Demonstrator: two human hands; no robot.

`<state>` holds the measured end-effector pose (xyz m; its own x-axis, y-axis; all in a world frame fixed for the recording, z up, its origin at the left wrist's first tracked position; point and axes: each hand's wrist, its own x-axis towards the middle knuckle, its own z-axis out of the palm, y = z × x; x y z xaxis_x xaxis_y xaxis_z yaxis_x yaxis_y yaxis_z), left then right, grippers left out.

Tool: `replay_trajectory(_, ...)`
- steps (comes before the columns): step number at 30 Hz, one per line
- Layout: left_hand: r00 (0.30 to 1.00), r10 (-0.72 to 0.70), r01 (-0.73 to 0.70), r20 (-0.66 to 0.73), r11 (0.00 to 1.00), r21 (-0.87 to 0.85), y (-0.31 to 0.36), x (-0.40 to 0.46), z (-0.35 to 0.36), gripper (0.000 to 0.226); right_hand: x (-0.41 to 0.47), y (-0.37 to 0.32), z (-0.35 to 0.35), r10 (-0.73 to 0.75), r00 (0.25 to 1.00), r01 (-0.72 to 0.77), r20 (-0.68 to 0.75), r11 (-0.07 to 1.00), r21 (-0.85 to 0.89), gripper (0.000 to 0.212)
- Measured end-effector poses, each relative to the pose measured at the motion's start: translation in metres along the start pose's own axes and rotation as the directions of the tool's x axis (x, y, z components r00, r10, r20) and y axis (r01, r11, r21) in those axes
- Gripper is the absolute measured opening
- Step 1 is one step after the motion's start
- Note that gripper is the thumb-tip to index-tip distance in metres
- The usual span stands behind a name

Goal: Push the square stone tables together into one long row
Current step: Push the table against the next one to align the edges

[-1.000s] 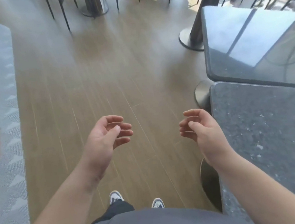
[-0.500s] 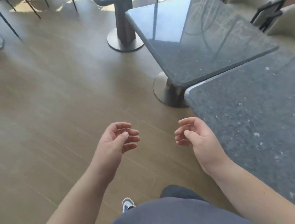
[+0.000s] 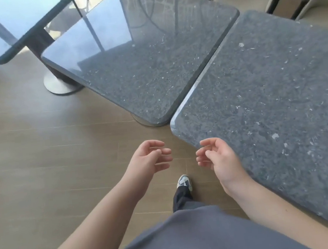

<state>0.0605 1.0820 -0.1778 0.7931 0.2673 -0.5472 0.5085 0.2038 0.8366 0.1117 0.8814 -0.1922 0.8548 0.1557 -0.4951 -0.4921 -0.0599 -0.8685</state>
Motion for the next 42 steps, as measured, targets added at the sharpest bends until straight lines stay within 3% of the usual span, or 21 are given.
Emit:
replay_trajectory(5,0.986,-0.150,0.146,0.079,0.988,0.045,0.021,0.077,0.002,0.023,0.059,-0.005,0.011,0.118,0.986,-0.108,-0.114,0.990,0.093,0.034)
replay_trajectory(7,0.958,-0.265,0.266,0.108,0.964,-0.004,0.019,0.108,0.002,0.024,0.074,0.000,0.016,0.228,0.964,-0.206,-0.135,0.966,0.158,0.031)
replay_trajectory(11,0.845,-0.503,0.516,0.180,0.856,-0.034,-0.003,0.165,0.005,0.041,0.100,0.025,0.028,0.503,0.852,-0.421,-0.143,0.822,0.382,0.022)
replay_trajectory(14,0.781,-0.586,0.594,0.216,0.804,0.031,-0.018,0.200,0.007,0.058,0.118,0.044,0.037,0.636,0.757,-0.451,-0.150,0.675,0.584,0.015)
replay_trajectory(21,0.628,-0.711,0.690,0.317,0.697,0.195,-0.034,0.249,0.018,0.067,0.145,0.088,0.062,0.763,0.625,-0.360,-0.165,0.469,0.806,0.036)
replay_trajectory(23,0.581,-0.732,0.721,0.356,0.666,0.191,-0.041,0.247,0.031,0.059,0.153,0.096,0.064,0.757,0.629,-0.206,-0.175,0.379,0.902,0.040)
replay_trajectory(25,0.538,-0.745,0.773,0.395,0.623,0.123,-0.052,0.240,0.047,0.045,0.160,0.103,0.061,0.728,0.641,0.051,-0.244,0.277,0.960,0.041)
replay_trajectory(27,0.534,-0.740,0.809,0.410,0.588,0.009,-0.062,0.236,0.061,0.050,0.166,0.107,0.053,0.709,0.637,0.268,-0.305,0.167,0.949,0.047)
replay_trajectory(29,0.531,-0.755,0.831,0.386,0.553,-0.062,-0.071,0.240,0.069,0.058,0.172,0.108,0.045,0.681,0.663,0.349,-0.311,0.086,0.933,0.056)
replay_trajectory(30,0.494,-0.791,0.865,0.361,0.486,-0.120,-0.075,0.243,0.071,0.059,0.176,0.109,0.043,0.665,0.680,0.359,-0.309,0.066,0.931,0.057)
replay_trajectory(32,0.484,-0.831,0.875,0.275,0.455,-0.166,-0.079,0.248,0.072,0.058,0.182,0.107,0.042,0.642,0.704,0.354,-0.304,0.055,0.934,0.058)
replay_trajectory(36,0.509,-0.804,0.861,0.309,0.463,-0.212,-0.082,0.253,0.072,0.042,0.184,0.104,0.045,0.646,0.693,0.331,-0.320,0.110,0.937,0.060)
replay_trajectory(39,0.630,-0.684,0.741,0.368,0.672,-0.019,-0.079,0.252,0.069,0.033,0.186,0.103,0.046,0.668,0.657,0.328,-0.348,0.162,0.931,0.059)
replay_trajectory(42,0.635,-0.671,0.730,0.383,0.684,-0.013,-0.073,0.250,0.067,0.047,0.188,0.100,0.048,0.685,0.620,0.336,-0.384,0.210,0.918,0.055)
